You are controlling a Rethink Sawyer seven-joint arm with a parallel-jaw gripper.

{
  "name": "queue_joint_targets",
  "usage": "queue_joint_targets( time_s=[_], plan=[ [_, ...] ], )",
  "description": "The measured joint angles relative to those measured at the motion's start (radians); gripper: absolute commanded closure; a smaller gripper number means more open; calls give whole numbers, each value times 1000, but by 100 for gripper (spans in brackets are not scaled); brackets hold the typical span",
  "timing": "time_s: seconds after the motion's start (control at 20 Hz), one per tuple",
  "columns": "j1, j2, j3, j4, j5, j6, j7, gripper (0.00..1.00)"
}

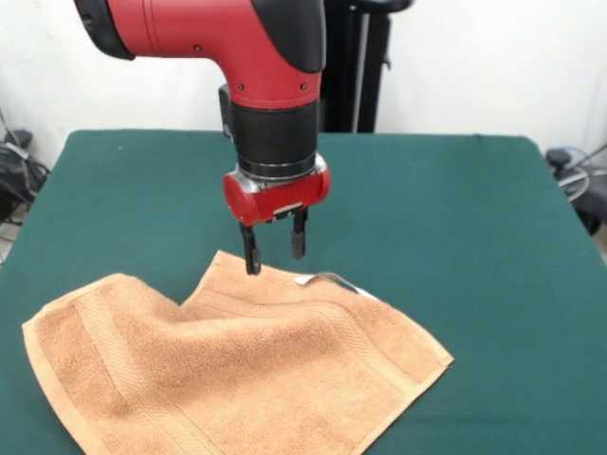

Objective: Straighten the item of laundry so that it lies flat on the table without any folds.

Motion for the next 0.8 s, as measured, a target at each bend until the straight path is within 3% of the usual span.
queue_joint_targets(
  time_s=[0.8],
  plan=[
    [45,39,-88,-3,41,-166,52,0]
  ],
)
